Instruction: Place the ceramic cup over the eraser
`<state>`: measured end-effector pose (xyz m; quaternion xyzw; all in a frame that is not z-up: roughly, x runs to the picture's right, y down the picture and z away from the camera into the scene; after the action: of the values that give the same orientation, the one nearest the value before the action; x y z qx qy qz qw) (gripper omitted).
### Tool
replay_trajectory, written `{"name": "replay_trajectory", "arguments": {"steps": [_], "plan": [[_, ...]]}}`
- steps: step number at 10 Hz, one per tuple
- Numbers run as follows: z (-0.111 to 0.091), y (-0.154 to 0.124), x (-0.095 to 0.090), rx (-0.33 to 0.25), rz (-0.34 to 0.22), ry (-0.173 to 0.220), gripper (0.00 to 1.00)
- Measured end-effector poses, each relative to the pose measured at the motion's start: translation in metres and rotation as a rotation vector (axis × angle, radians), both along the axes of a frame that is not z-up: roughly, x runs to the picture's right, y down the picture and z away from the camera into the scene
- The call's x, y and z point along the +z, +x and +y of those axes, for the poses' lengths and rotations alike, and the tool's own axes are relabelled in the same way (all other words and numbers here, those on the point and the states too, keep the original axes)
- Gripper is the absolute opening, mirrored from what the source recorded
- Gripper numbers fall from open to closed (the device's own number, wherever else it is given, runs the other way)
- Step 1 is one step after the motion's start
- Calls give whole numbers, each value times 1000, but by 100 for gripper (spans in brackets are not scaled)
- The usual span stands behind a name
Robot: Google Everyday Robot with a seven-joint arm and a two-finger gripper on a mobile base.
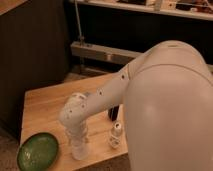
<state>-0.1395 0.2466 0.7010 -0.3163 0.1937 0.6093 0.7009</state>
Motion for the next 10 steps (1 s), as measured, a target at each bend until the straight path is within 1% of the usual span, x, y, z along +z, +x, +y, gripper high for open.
{"name": "replay_trajectory", "arguments": {"steps": [1,2,4,5,6,7,8,9,10], "plan": [[-9,6,-6,10,5,12,0],[-20,13,-15,13,14,24,0],[-57,29,-43,17,37,61,0],[-79,36,-59,16,50,80,0],[-107,48,-75,16,74,101,0],[-131,59,-86,16,103,116,0],[-151,70,-95,19,131,126,0],[-184,89,-102,25,174,145,0],[-209,109,-104,36,213,160,0]]}}
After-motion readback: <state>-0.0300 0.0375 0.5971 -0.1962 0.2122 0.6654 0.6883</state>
